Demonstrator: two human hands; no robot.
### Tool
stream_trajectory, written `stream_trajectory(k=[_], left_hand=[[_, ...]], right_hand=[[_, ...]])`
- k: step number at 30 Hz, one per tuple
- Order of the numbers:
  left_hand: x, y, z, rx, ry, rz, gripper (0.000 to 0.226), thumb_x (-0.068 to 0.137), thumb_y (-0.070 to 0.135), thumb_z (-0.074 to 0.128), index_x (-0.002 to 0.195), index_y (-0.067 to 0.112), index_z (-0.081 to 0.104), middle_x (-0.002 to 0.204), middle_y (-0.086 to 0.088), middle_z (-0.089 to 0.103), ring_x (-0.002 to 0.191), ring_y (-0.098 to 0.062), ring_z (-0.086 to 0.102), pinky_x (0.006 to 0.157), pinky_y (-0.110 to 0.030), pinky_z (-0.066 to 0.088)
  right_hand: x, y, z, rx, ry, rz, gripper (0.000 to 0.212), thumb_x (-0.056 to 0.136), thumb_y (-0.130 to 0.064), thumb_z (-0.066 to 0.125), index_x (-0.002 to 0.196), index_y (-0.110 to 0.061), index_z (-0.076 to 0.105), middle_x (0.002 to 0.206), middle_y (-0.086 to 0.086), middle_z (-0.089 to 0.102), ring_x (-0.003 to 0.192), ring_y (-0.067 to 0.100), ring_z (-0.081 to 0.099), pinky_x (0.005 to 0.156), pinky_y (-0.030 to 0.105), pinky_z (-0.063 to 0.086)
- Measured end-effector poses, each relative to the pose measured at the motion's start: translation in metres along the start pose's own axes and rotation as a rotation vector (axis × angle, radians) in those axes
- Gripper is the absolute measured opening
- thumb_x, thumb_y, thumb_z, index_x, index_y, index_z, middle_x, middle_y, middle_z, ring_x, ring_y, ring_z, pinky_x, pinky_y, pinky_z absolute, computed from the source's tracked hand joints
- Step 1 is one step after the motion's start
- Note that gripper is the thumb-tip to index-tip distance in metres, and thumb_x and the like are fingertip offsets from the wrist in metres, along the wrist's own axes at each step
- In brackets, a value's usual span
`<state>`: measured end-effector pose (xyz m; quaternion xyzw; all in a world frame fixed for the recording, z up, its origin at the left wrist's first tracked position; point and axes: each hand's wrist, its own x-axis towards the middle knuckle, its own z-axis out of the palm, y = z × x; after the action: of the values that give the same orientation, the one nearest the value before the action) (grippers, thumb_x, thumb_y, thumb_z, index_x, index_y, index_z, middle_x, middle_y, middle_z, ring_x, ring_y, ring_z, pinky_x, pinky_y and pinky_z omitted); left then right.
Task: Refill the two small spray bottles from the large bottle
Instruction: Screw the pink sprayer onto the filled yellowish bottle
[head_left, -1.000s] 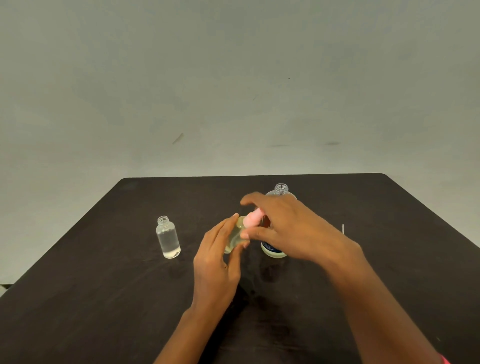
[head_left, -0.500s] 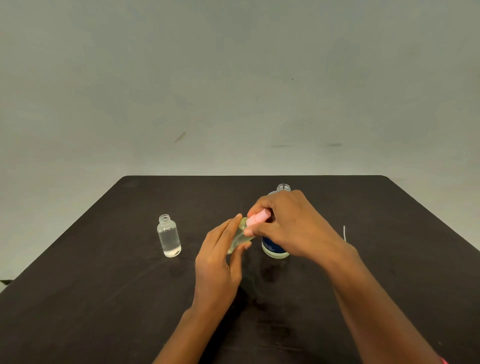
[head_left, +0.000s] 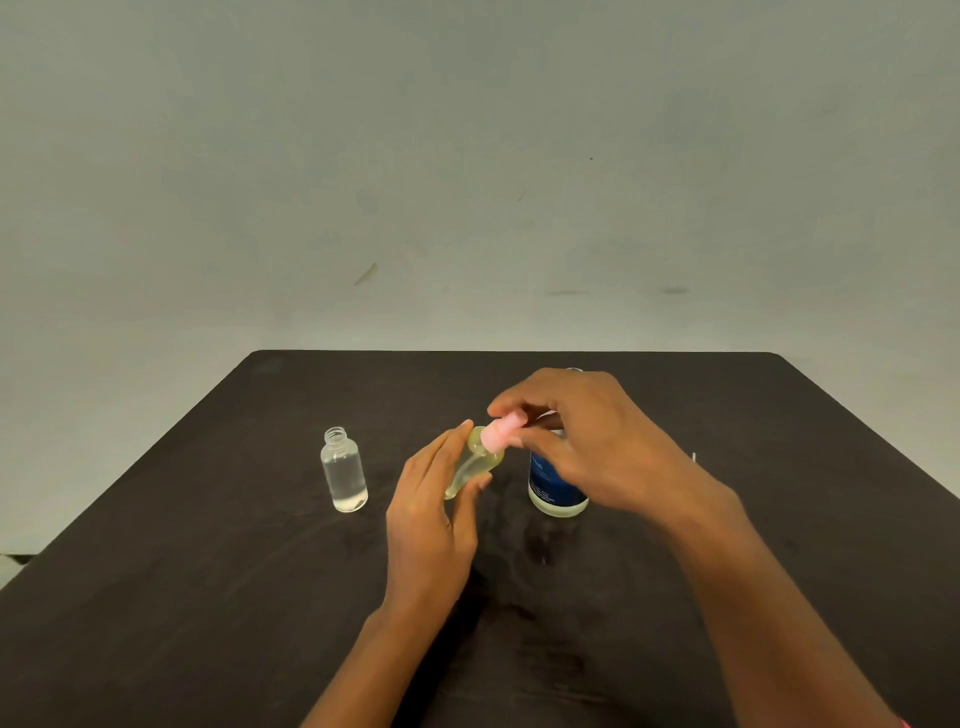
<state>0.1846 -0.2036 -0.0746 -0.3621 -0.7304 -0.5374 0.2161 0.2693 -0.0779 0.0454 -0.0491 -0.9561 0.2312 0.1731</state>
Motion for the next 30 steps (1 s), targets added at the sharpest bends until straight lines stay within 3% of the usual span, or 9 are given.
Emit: stream_trajectory(k=[3,6,9,12,16,19,26,30], left_hand=[[-0.001,0.003,0.000,-0.016,0.018,0.019,0.054,0.079,-0.001,0.069,0.129,0.014,0.053,0.122,0.002,0.059,0.115,-0.003,0.051,0.097,-0.013,0.040],[-0.001,0.004,0.000,-0.008,0.052,0.058,0.053,0.078,-0.001,0.069,0.128,0.012,0.054,0.120,0.005,0.057,0.114,-0.003,0.051,0.097,-0.014,0.040],[-0.001,0.001,0.001,0.024,0.068,0.096,0.053,0.075,-0.004,0.071,0.125,0.008,0.055,0.119,0.003,0.058,0.113,-0.006,0.050,0.098,-0.015,0.040],[-0.002,0.002,0.001,0.032,0.065,0.102,0.054,0.073,-0.006,0.072,0.123,0.008,0.056,0.118,0.003,0.058,0.113,-0.006,0.049,0.098,-0.013,0.039],[-0.001,0.004,0.001,-0.011,0.072,0.084,0.058,0.074,-0.007,0.072,0.126,0.012,0.054,0.118,0.004,0.059,0.113,-0.006,0.052,0.097,-0.015,0.041],[-0.001,0.006,0.001,-0.034,0.074,0.082,0.059,0.075,-0.006,0.071,0.127,0.013,0.052,0.118,0.003,0.059,0.113,-0.005,0.053,0.097,-0.015,0.041],[0.000,0.002,-0.002,-0.022,0.093,0.105,0.054,0.075,-0.008,0.070,0.126,0.005,0.055,0.117,0.001,0.061,0.110,-0.009,0.057,0.095,-0.019,0.045],[0.001,0.003,-0.002,-0.018,0.109,0.091,0.054,0.073,-0.010,0.071,0.123,0.004,0.057,0.116,0.000,0.063,0.109,-0.008,0.058,0.094,-0.014,0.044]], right_hand=[[0.000,-0.002,-0.002,0.044,0.036,0.024,0.017,0.089,-0.019,0.063,0.103,-0.021,0.072,0.097,-0.005,0.067,0.089,0.007,0.059,0.082,0.017,0.045],[0.002,-0.003,0.001,0.095,0.094,0.103,0.021,0.088,-0.035,0.063,0.094,-0.018,0.073,0.082,-0.006,0.067,0.080,0.008,0.060,0.077,0.023,0.049],[0.005,-0.004,0.009,-0.100,0.104,0.173,0.043,0.087,-0.055,0.051,0.080,-0.017,0.068,0.064,-0.007,0.056,0.072,0.011,0.053,0.069,0.026,0.046],[0.004,-0.002,0.012,-0.201,0.088,0.179,0.047,0.089,-0.062,0.037,0.066,-0.025,0.054,0.062,-0.005,0.049,0.064,0.010,0.047,0.063,0.027,0.041],[0.000,-0.002,0.008,-0.021,-0.026,0.012,0.023,0.089,-0.039,0.059,0.108,-0.028,0.064,0.097,-0.006,0.062,0.090,0.009,0.055,0.084,0.029,0.046],[0.000,-0.005,0.008,-0.015,-0.025,0.001,0.018,0.087,-0.026,0.065,0.105,-0.028,0.069,0.098,-0.007,0.062,0.090,0.007,0.055,0.087,0.027,0.046],[0.002,-0.012,0.020,0.064,0.082,0.075,0.017,0.086,-0.031,0.066,0.102,-0.026,0.069,0.098,-0.003,0.064,0.089,0.010,0.058,0.086,0.031,0.048],[0.003,-0.013,0.027,0.025,0.124,0.106,0.020,0.087,-0.037,0.064,0.104,-0.026,0.067,0.099,-0.004,0.063,0.089,0.010,0.056,0.083,0.025,0.045]])
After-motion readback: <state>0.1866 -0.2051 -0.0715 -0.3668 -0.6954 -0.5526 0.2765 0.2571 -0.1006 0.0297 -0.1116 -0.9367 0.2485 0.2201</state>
